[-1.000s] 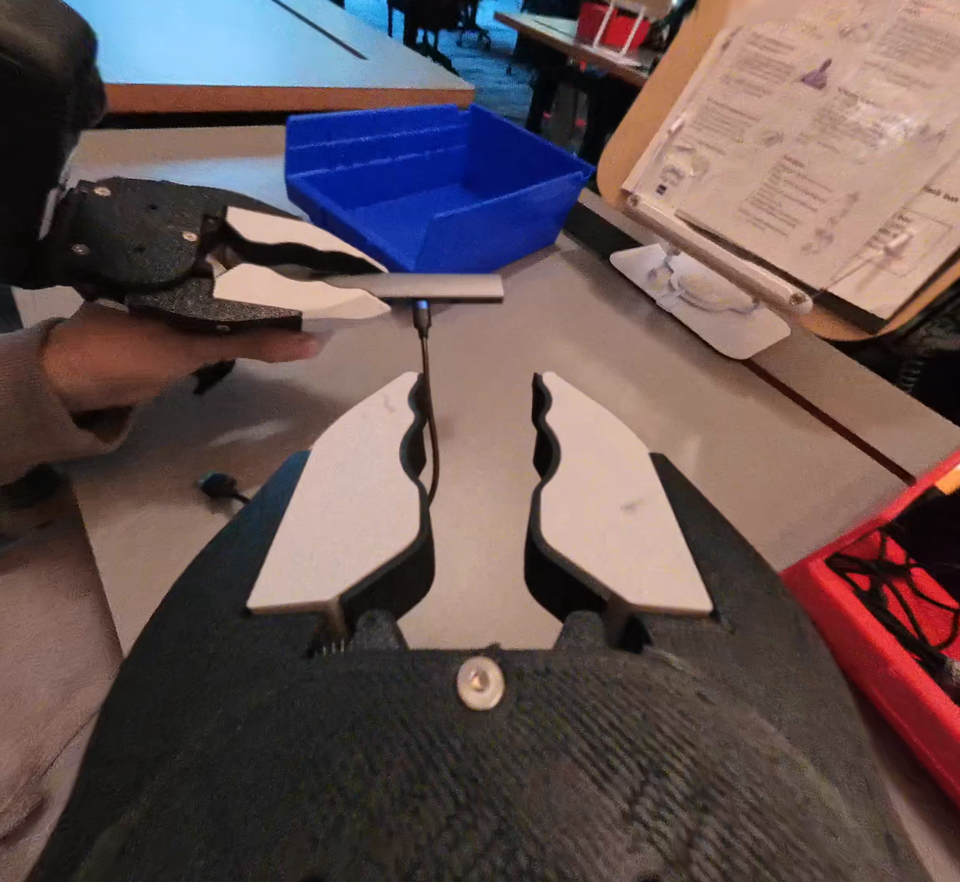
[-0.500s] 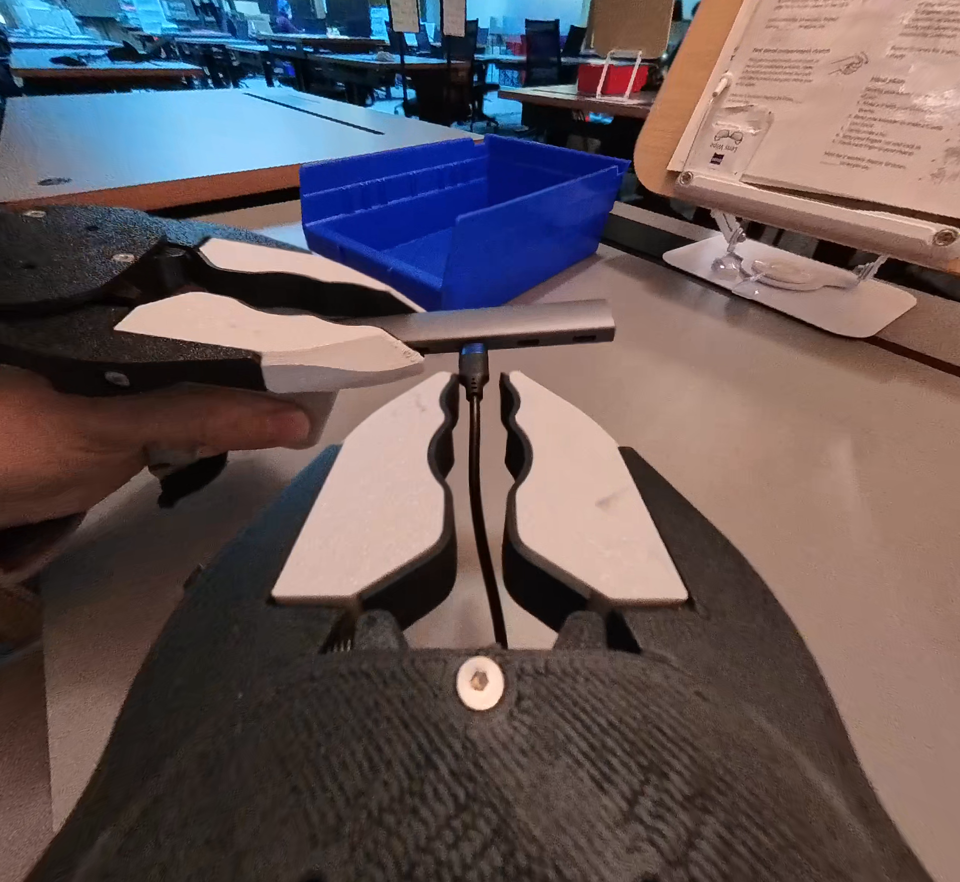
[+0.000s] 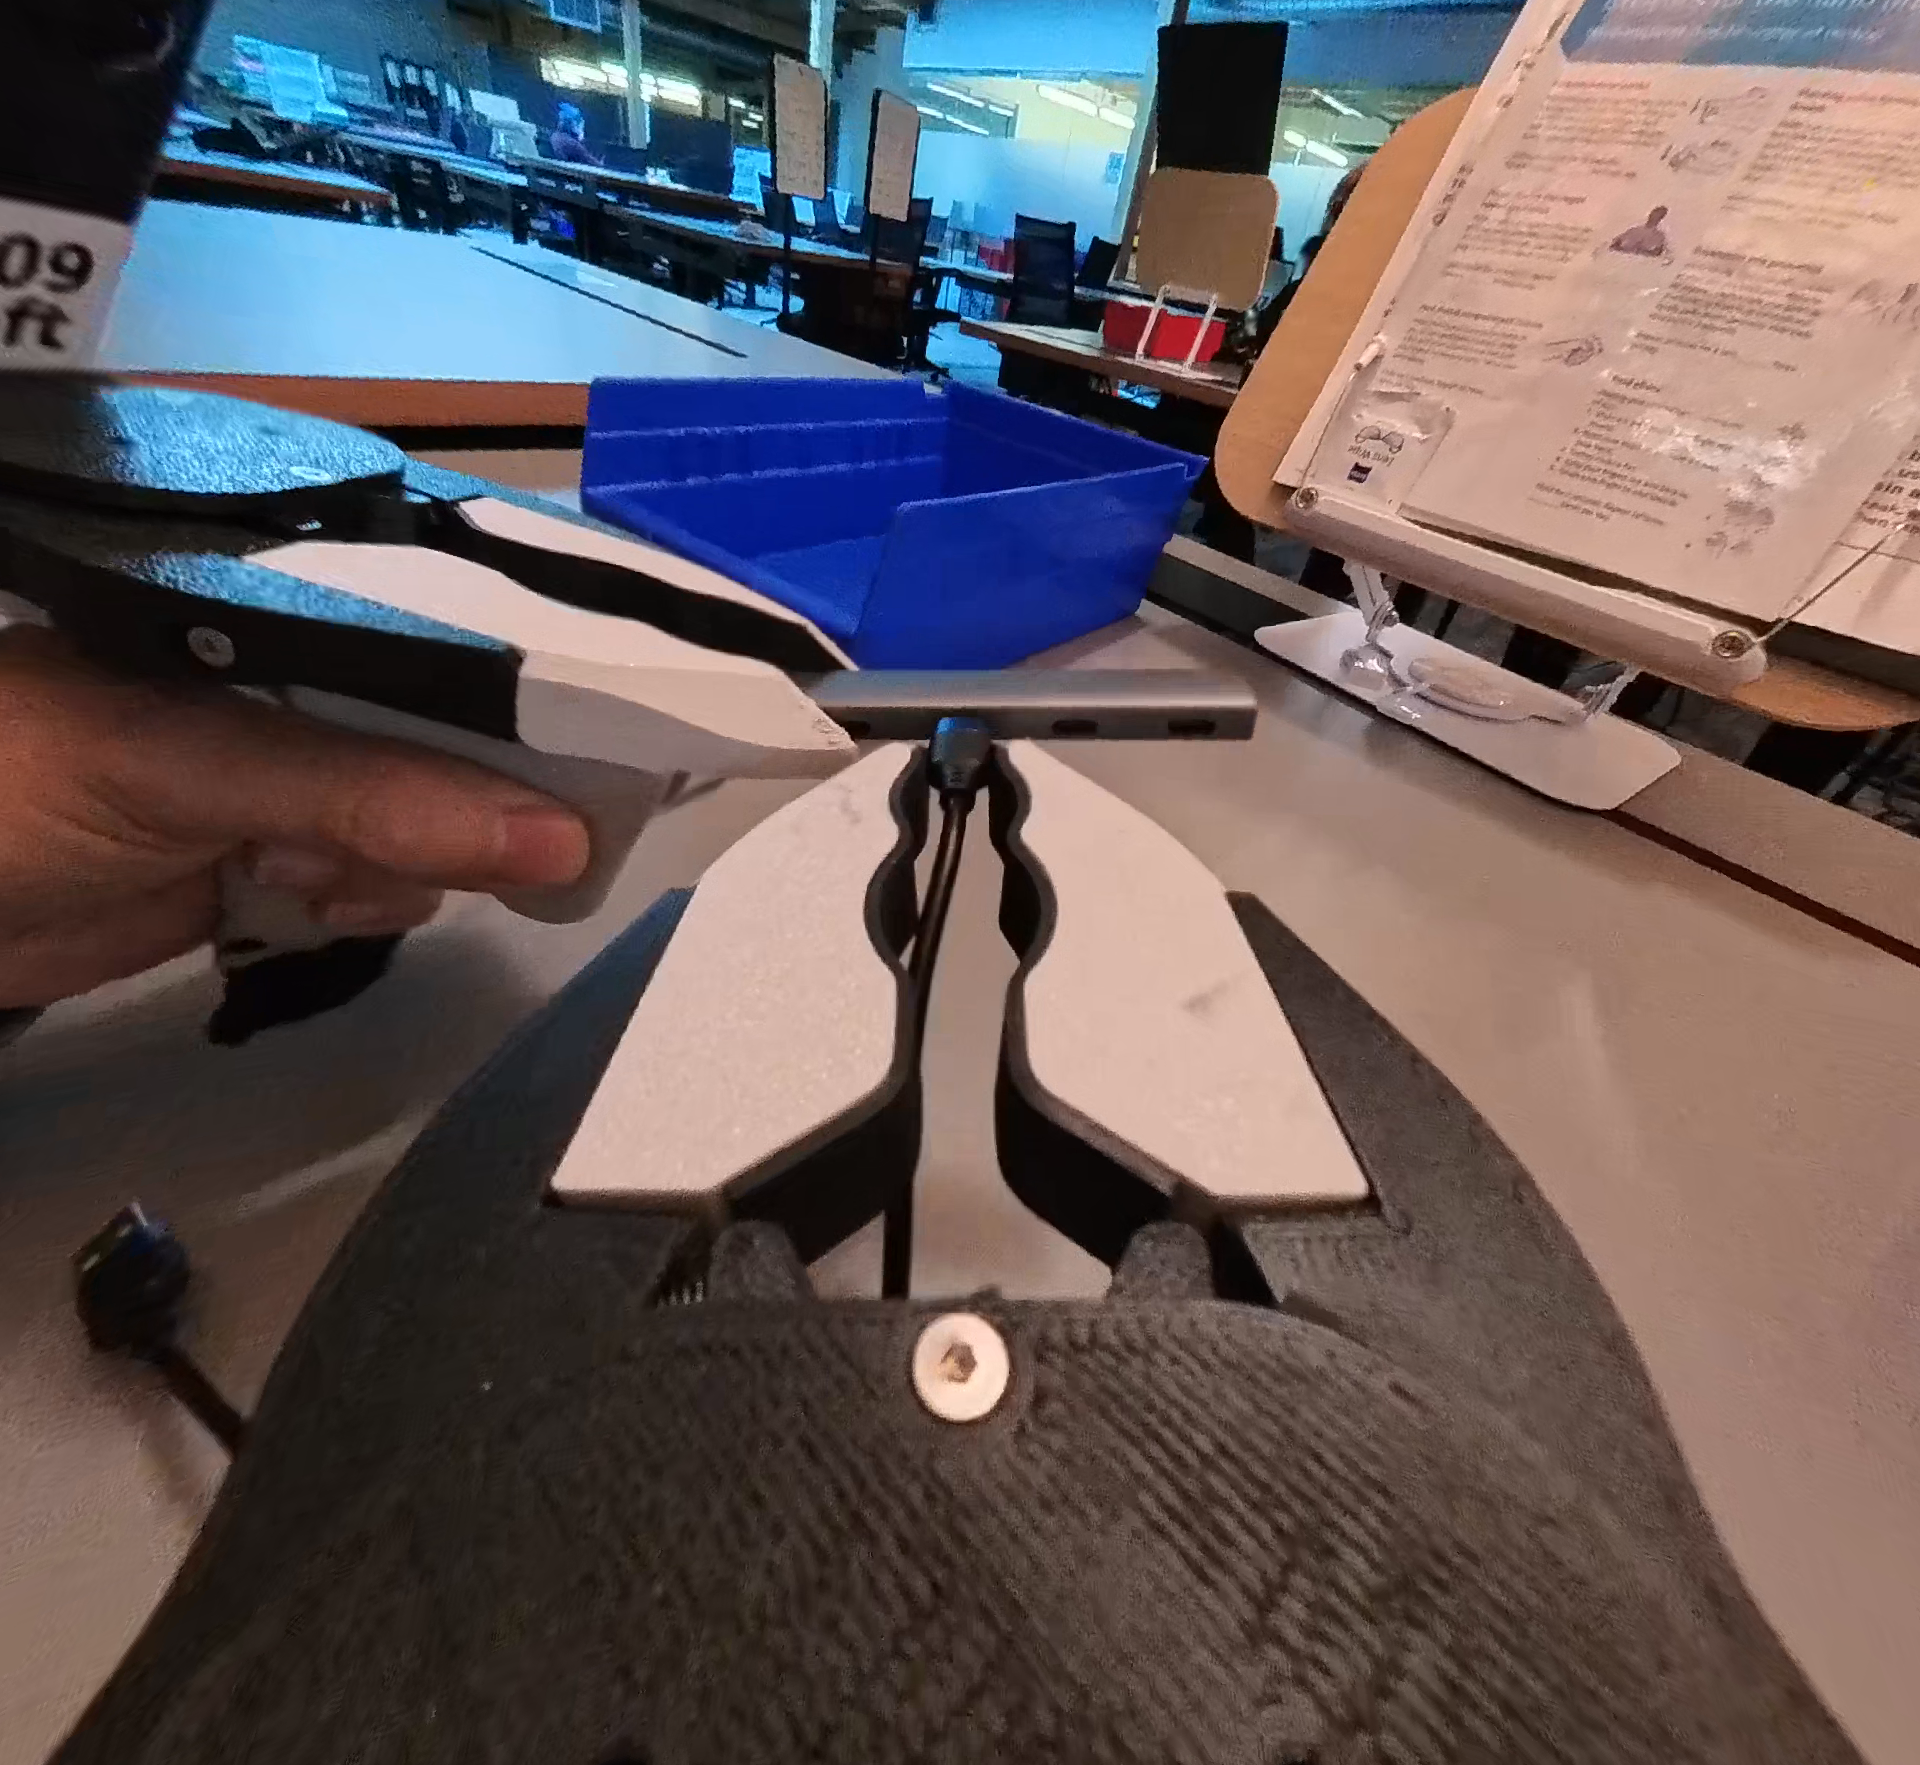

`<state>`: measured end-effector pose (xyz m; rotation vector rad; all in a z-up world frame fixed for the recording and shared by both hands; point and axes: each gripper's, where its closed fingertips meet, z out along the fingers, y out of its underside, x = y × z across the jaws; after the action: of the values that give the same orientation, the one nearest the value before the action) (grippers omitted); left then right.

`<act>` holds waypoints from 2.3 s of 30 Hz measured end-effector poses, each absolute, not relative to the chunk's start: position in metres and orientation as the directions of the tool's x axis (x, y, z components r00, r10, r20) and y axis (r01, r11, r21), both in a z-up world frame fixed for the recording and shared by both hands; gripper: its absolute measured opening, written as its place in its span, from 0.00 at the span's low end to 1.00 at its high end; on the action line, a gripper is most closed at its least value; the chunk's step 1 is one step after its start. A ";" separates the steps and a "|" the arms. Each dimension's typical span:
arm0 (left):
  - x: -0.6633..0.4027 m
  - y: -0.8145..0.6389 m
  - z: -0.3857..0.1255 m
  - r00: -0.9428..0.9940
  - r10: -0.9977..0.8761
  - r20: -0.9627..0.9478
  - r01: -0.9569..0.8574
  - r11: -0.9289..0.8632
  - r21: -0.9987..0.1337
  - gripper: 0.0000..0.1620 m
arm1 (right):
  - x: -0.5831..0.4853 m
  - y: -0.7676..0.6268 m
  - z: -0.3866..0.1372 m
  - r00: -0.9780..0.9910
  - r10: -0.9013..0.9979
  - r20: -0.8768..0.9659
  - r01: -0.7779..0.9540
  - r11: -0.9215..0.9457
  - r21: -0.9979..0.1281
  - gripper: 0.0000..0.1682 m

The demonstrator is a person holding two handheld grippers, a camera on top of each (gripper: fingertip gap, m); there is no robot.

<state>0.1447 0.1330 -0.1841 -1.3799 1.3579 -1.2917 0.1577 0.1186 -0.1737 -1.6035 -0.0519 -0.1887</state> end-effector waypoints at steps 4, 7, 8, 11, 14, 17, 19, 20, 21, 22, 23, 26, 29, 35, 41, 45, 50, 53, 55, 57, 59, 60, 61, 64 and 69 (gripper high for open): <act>0.143 0.128 -0.168 -0.153 -0.985 0.075 -0.007 -0.075 -0.997 0.16 | 0.154 0.116 -0.156 0.995 -0.065 0.069 0.072 0.041 -0.997 0.06; 0.142 0.128 -0.161 -0.122 -0.992 0.017 0.072 -0.026 -0.997 0.22 | 0.154 0.113 -0.148 0.999 -0.053 -0.004 0.001 0.097 -0.995 0.06; 0.142 0.128 -0.161 -0.118 -0.993 0.004 0.075 -0.013 -0.997 0.23 | 0.154 0.113 -0.148 0.998 -0.048 -0.031 -0.026 0.105 -0.994 0.06; 0.142 0.126 -0.159 -0.129 -0.991 0.027 0.097 -0.039 -0.995 0.26 | 0.161 0.110 -0.145 0.987 -0.073 -0.146 -0.133 0.165 -0.977 0.06; 0.143 0.121 -0.161 -0.152 -0.988 0.018 0.098 -0.033 -0.995 0.23 | 0.168 0.107 -0.143 0.968 -0.086 -0.237 -0.214 0.213 -0.953 0.06; 0.141 0.123 -0.156 -0.113 -0.993 -0.014 0.145 -0.002 -0.989 0.20 | 0.163 0.110 -0.144 0.965 -0.058 -0.254 -0.237 0.208 -0.949 0.06; 0.141 0.120 -0.156 -0.126 -0.992 -0.011 0.143 -0.007 -0.990 0.17 | 0.158 0.113 -0.145 0.964 -0.040 -0.262 -0.249 0.204 -0.947 0.06; 0.141 0.121 -0.157 -0.122 -0.993 -0.007 0.135 -0.010 -0.991 0.16 | 0.157 0.113 -0.145 0.965 -0.047 -0.260 -0.245 0.211 -0.946 0.06; 0.142 0.121 -0.158 -0.118 -0.993 -0.008 0.130 -0.008 -0.991 0.16 | 0.157 0.113 -0.144 0.963 -0.042 -0.266 -0.251 0.220 -0.943 0.06; 0.142 0.121 -0.158 -0.116 -0.993 -0.008 0.127 -0.007 -0.992 0.16 | 0.157 0.112 -0.144 0.962 -0.038 -0.272 -0.257 0.224 -0.940 0.06; 0.142 0.121 -0.158 -0.112 -0.994 -0.004 0.124 -0.010 -0.992 0.16 | 0.157 0.112 -0.145 0.963 -0.038 -0.267 -0.252 0.218 -0.943 0.06; 0.140 0.123 -0.159 -0.109 -0.993 0.034 0.108 -0.046 -0.993 0.15 | 0.155 0.113 -0.147 0.972 -0.028 -0.231 -0.221 0.207 -0.953 0.06; 0.141 0.124 -0.161 -0.106 -0.994 0.037 0.078 -0.045 -0.996 0.15 | 0.156 0.112 -0.148 0.981 -0.047 -0.186 -0.176 0.175 -0.969 0.06; 0.141 0.131 -0.165 -0.065 -0.998 0.011 0.045 -0.014 -0.999 0.15 | 0.160 0.110 -0.146 0.989 -0.085 -0.124 -0.110 0.152 -0.982 0.02; 0.142 0.130 -0.168 -0.061 -0.998 -0.004 0.029 0.002 -1.000 0.15 | 0.154 0.115 -0.156 0.996 -0.047 -0.077 -0.074 0.068 -0.995 0.15; 0.142 0.127 -0.168 -0.068 -0.998 -0.021 0.028 0.019 -0.999 0.15 | 0.157 0.114 -0.151 0.995 -0.099 -0.030 -0.021 0.088 -0.996 0.06; 0.144 0.127 -0.173 -0.081 -0.997 0.001 -0.010 -0.001 -1.000 0.15 | 0.160 0.116 -0.162 0.994 -0.108 0.009 0.012 0.028 -1.000 0.07; 0.145 0.125 -0.174 -0.088 -0.996 0.010 -0.026 -0.008 -1.000 0.15 | 0.160 0.118 -0.168 0.989 -0.122 0.081 0.078 -0.030 -0.996 0.08; 0.145 0.125 -0.175 -0.091 -0.996 0.011 -0.027 -0.009 -1.000 0.15 | 0.161 0.117 -0.167 0.986 -0.135 0.096 0.093 -0.029 -0.995 0.06; 0.146 0.124 -0.177 -0.096 -0.995 0.031 -0.048 -0.026 -0.999 0.15 | 0.161 0.117 -0.165 0.986 -0.139 0.094 0.092 -0.016 -0.996 0.06; 0.146 0.124 -0.177 -0.103 -0.993 0.053 -0.046 -0.048 -0.998 0.15 | 0.161 0.118 -0.163 0.989 -0.126 0.083 0.083 0.001 -0.997 0.06; 0.146 0.125 -0.178 -0.106 -0.992 0.065 -0.050 -0.060 -0.997 0.15 | 0.161 0.118 -0.162 0.990 -0.123 0.072 0.075 0.015 -0.997 0.07; 0.146 0.126 -0.179 -0.110 -0.991 0.082 -0.058 -0.076 -0.995 0.15 | 0.161 0.117 -0.160 0.989 -0.128 0.069 0.074 0.033 -0.997 0.08; 0.147 0.128 -0.181 -0.117 -0.987 0.114 -0.068 -0.107 -0.992 0.15 | 0.162 0.119 -0.163 0.987 -0.133 0.087 0.090 0.017 -0.996 0.07; 0.147 0.129 -0.185 -0.124 -0.984 0.130 -0.094 -0.119 -0.988 0.15 | 0.162 0.120 -0.166 0.980 -0.153 0.129 0.131 0.001 -0.991 0.07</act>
<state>0.1470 0.1294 -0.1849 -1.3027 1.3087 -1.3583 0.1625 0.1196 -0.1659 -1.5544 0.0179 -0.2232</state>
